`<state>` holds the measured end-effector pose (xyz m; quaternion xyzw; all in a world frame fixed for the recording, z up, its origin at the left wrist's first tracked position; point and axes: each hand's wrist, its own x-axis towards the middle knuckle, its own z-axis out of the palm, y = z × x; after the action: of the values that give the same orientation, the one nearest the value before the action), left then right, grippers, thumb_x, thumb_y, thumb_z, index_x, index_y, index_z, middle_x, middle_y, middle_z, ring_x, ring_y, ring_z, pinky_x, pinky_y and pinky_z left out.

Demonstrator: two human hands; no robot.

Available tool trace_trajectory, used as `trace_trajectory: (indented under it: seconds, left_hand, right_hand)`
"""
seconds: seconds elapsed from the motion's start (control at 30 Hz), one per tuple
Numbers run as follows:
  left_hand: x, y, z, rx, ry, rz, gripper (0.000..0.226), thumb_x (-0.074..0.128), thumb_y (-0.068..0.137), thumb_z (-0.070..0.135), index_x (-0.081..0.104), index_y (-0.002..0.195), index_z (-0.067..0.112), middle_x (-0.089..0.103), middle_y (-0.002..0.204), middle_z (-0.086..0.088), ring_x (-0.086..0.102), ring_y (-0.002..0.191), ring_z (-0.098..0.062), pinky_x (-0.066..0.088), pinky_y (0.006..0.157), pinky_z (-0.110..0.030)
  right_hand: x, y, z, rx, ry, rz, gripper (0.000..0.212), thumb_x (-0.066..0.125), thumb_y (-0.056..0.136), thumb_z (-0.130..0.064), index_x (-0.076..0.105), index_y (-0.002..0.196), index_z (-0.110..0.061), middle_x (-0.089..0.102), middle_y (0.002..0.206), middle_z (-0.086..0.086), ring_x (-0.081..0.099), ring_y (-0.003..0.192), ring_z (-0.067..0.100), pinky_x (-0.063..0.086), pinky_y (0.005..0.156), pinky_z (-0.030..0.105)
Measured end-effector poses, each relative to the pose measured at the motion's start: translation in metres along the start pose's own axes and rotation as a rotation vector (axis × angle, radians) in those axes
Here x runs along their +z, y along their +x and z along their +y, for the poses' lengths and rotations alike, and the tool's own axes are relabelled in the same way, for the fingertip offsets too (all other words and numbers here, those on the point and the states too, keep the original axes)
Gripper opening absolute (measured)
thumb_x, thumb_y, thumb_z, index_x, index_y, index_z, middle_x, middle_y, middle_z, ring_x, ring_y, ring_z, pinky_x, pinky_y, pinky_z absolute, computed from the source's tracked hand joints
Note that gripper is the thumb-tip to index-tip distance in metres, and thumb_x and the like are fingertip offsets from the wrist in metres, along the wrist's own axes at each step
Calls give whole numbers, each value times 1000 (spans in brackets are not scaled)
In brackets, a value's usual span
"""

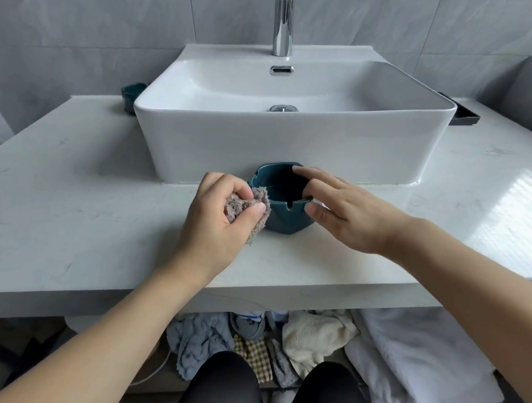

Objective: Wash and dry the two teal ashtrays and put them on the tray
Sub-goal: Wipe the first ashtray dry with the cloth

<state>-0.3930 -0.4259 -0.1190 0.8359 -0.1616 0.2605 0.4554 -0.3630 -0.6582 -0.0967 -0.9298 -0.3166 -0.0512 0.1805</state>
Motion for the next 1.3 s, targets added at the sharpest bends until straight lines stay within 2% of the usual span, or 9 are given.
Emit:
trace_trajectory:
  seconds: [0.13,0.37,0.5,0.6,0.8,0.93,1.1,1.2,1.3]
  left_hand:
    - [4,-1,-4,19,52,-80,17,70,81,20,55,87,15,47,97,4,51,95,-17,37,86,-20]
    - [11,-4,-6,98,314,-165,25,79,73,7,55,78,11,46,98,4,44,97,-22,32,80,-23]
    - [7,0,-3,-19,108,-128,21,79,77,10,59,79,15,50,97,3,51,94,-13,35,80,-14]
    - [5,3,0,-60,-13,-54,17,77,81,13,60,83,17,54,96,2,51,81,2,35,72,-8]
    - [7,0,-1,113,101,69,13,77,77,12,67,85,10,53,99,4,58,95,-20,46,85,-27]
    - [0,4,-5,148,110,25,14,80,78,9,69,86,10,54,100,2,58,96,-19,43,89,-20]
    - [-3,3,-3,183,101,-35,15,79,79,10,66,88,9,53,100,2,56,97,-19,41,91,-19]
    - [1,-1,0,219,162,-136,26,75,79,15,58,98,12,52,103,6,51,99,-20,38,90,-23]
    - [2,2,-4,196,190,-153,26,76,80,11,58,98,10,54,103,1,52,101,-23,37,91,-22]
  right_hand:
    - [11,4,1,-18,103,-19,34,32,100,-35,50,103,-6,23,161,10,7,152,17,13,118,25]
    - [10,1,-11,-21,52,77,25,39,102,-18,52,98,3,49,141,23,21,140,16,-1,112,4]
    - [18,4,-13,-18,-111,156,34,34,100,-27,54,92,0,59,99,14,50,112,39,14,121,28]
    - [21,8,-15,-38,-137,214,29,31,98,-31,44,81,-11,45,79,5,48,86,35,23,118,44]
    - [36,12,-37,28,-218,348,38,33,95,-39,49,74,-10,49,68,5,47,67,34,34,107,43]
    - [18,6,-35,90,-237,223,54,33,90,-55,63,97,-10,68,93,7,57,100,34,36,104,37]
    - [5,-4,4,-80,-192,75,47,33,97,-47,59,110,-9,53,139,7,37,139,29,31,114,43]
    - [10,8,3,-114,-108,21,40,38,100,-33,58,103,1,58,132,14,33,142,34,9,120,22]
    - [7,18,-2,-143,-124,2,44,37,97,-30,60,106,6,65,116,16,43,132,36,8,118,17]
